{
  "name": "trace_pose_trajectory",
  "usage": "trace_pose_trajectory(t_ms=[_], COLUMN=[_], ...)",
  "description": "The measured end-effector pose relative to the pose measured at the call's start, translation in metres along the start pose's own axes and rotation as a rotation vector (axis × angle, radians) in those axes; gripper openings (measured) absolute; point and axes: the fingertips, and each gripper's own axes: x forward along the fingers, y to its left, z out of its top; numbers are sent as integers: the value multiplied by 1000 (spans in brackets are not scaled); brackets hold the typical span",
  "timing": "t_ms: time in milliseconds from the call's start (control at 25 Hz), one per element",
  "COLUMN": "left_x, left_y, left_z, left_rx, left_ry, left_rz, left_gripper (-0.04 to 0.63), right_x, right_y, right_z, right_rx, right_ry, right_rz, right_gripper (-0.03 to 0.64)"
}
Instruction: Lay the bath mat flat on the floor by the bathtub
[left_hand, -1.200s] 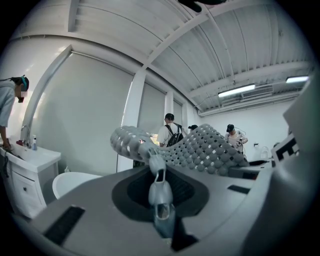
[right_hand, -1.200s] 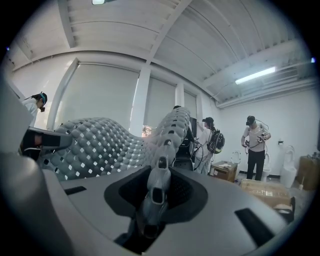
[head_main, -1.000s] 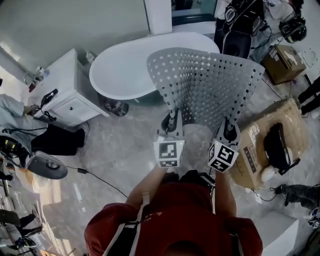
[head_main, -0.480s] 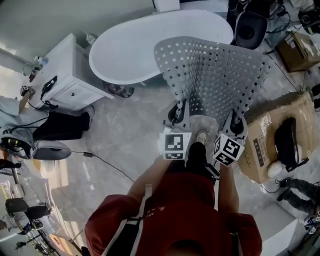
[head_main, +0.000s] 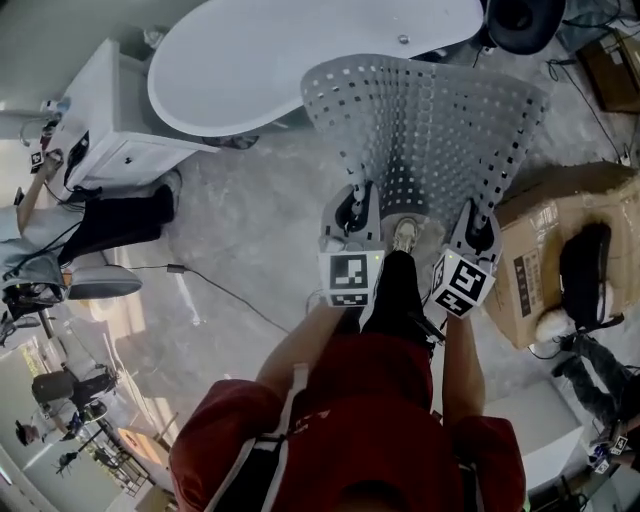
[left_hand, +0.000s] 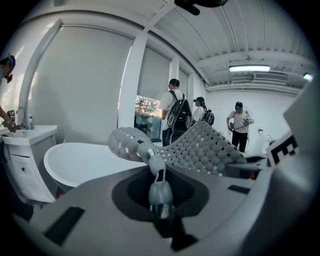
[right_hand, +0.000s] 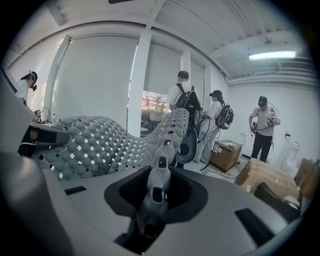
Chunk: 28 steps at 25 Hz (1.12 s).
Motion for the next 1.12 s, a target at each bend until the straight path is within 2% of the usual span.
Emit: trace_pose_trajectory(t_ms=[440,1120], left_x=[42,118], left_y=[-4,13], left_z=[-79,-220], left_rx=[-52,-99], left_ry=[158,330], left_rz=[43,101], left_gripper=[48,48], right_x=[59,149], right_y=[-3,7], right_z=[-76,-197], right_rx=[-43,-149], right_ry=[164,318], right_rz=[73,165], right_gripper=[87,87])
